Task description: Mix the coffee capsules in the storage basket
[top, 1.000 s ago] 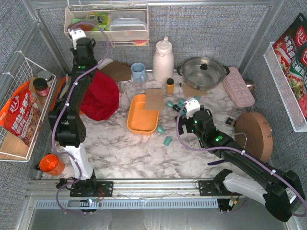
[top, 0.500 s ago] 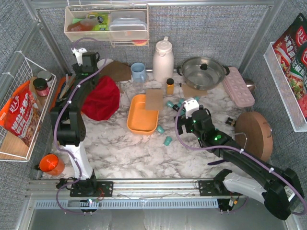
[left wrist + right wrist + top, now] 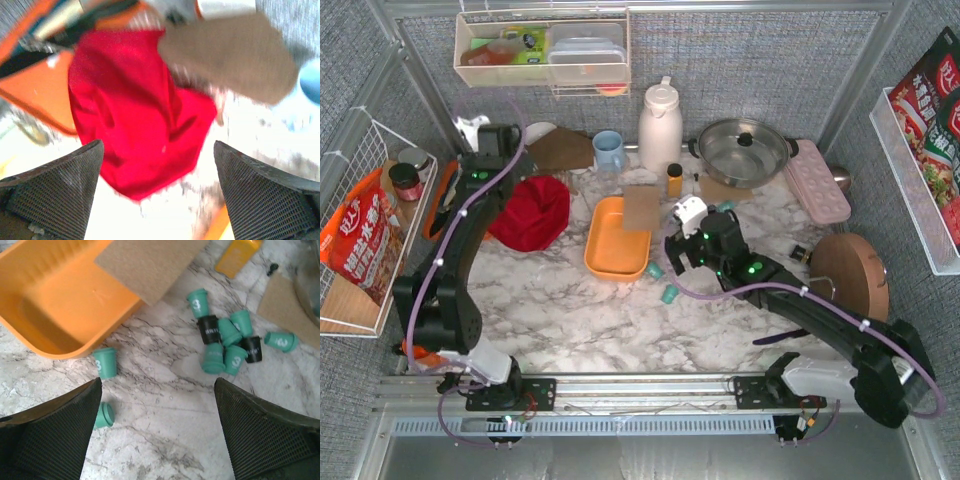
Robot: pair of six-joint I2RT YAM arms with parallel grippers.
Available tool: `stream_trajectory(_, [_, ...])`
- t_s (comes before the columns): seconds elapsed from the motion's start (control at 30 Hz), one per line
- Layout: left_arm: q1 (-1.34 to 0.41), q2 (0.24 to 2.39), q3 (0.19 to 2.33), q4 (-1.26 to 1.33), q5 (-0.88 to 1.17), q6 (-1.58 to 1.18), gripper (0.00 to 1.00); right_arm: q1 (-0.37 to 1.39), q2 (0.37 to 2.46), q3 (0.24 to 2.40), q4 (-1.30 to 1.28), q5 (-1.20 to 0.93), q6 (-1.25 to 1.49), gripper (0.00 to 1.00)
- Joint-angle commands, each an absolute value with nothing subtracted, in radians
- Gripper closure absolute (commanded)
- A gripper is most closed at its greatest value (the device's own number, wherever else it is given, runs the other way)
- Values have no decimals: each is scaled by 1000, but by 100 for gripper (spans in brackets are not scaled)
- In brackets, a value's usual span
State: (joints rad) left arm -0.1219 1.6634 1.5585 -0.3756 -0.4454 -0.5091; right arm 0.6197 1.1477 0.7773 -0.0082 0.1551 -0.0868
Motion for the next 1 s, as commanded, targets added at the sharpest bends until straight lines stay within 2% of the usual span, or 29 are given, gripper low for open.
stream_trajectory(0.0, [-158, 1514, 1380, -408, -258, -525, 1, 654, 1236, 840, 46, 94, -219, 1])
stream_trajectory(0.1, [-179, 1396, 1273, -425, -181, -482, 1, 683, 1318, 901, 55, 51, -323, 3])
stream_trajectory(0.27, [-181, 1216, 1152, -463, -91, -421, 1, 717, 1462, 1005, 86, 21, -426, 12])
stream_trajectory(0.53, [-182, 990, 966, -391, -177, -389, 1, 787, 1695, 1123, 173, 129, -607, 25])
stream_trajectory(0.67, [-180, 904, 884, -315, -214, -384, 1, 806, 1767, 1153, 211, 178, -672, 26])
stream_trajectory(0.97, [-180, 805, 850, -298, -244, -365, 1, 814, 1928, 1188, 340, 300, -808, 24])
